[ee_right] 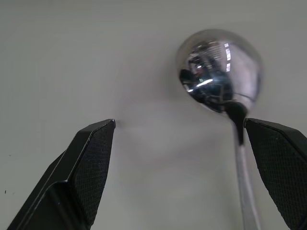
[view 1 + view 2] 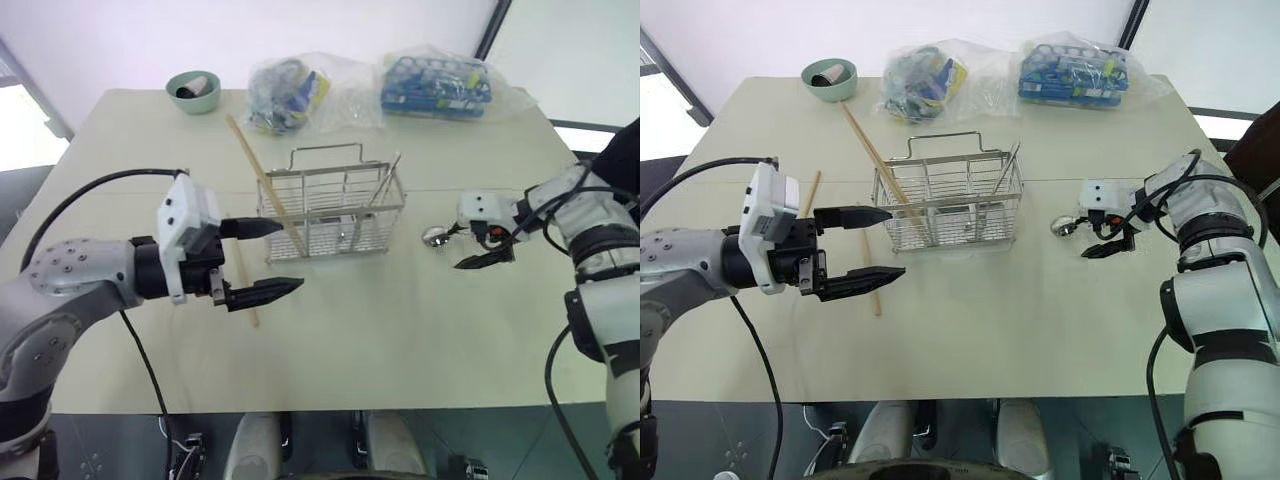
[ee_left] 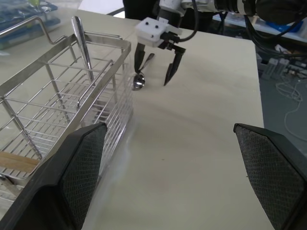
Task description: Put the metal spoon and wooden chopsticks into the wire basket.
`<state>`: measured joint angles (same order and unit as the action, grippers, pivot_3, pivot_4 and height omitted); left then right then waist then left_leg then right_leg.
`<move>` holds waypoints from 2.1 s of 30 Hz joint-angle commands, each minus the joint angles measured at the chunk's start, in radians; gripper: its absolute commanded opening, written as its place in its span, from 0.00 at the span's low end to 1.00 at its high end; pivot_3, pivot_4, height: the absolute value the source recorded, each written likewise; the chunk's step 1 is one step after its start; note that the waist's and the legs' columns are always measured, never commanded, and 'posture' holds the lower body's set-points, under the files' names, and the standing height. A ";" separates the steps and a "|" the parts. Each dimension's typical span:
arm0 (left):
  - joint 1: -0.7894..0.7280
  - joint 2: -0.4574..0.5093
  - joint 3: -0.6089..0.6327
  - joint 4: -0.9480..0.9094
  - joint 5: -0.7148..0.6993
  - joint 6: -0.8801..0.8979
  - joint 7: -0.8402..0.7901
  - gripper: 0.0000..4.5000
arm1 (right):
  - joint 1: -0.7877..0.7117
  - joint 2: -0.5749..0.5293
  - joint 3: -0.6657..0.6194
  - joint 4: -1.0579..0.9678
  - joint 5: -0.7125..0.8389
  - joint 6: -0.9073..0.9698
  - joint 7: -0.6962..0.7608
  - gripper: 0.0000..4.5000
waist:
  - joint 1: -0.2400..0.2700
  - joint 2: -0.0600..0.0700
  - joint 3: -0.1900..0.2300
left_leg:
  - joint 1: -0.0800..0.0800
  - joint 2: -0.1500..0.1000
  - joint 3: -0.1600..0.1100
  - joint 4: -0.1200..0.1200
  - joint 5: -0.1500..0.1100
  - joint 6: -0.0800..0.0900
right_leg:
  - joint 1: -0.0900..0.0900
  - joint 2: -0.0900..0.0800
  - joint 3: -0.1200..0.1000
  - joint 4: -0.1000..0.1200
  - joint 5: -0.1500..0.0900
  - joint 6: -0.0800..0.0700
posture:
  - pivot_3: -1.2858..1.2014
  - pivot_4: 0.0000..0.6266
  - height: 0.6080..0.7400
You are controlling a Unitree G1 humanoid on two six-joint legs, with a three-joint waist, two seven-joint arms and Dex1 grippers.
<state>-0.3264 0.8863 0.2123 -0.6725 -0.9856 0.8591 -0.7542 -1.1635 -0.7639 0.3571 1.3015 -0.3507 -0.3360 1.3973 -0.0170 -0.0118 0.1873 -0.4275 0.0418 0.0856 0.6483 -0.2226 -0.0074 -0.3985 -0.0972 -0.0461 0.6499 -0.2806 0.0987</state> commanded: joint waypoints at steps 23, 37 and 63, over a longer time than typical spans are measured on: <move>-0.066 -0.003 0.025 0.030 0.024 -0.063 0.084 1.00 | -0.033 0.032 -0.137 -0.004 0.057 -0.039 -0.001 0.01 | -0.003 0.000 0.000 | 0.001 -0.002 0.000 0.000 0.000 0.000 | 0.001 0.000 0.000 0.000 0.000 0.000 | 0.52 0.24 0.83; -0.278 -0.046 -0.032 0.257 0.163 -0.146 0.022 1.00 | 0.452 -0.215 -0.343 -1.405 1.196 0.920 0.032 0.01 | -0.001 0.003 0.002 | 0.000 0.001 -0.002 0.001 -0.003 0.005 | 0.001 0.000 -0.002 0.001 0.000 0.000 | 0.52 0.24 0.83; -0.308 -0.086 -0.024 0.276 0.210 -0.150 0.002 1.00 | 0.245 0.217 -0.498 -1.148 1.059 1.047 -0.637 0.32 | 0.005 0.001 0.002 | -0.008 0.001 0.001 0.001 -0.002 0.004 | -0.008 0.001 -0.002 0.003 0.001 0.000 | 0.52 0.24 0.83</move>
<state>-0.6287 0.7869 0.1443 -0.3659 -0.7726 0.7156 -0.7579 -0.9044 -0.5509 -0.1002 0.1769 0.6995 0.7147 0.7706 -0.0123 -0.0108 0.1894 -0.4354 0.0428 0.0871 0.6496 -0.2247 -0.0028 -0.4065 -0.0966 -0.0477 0.6529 -0.2795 0.0984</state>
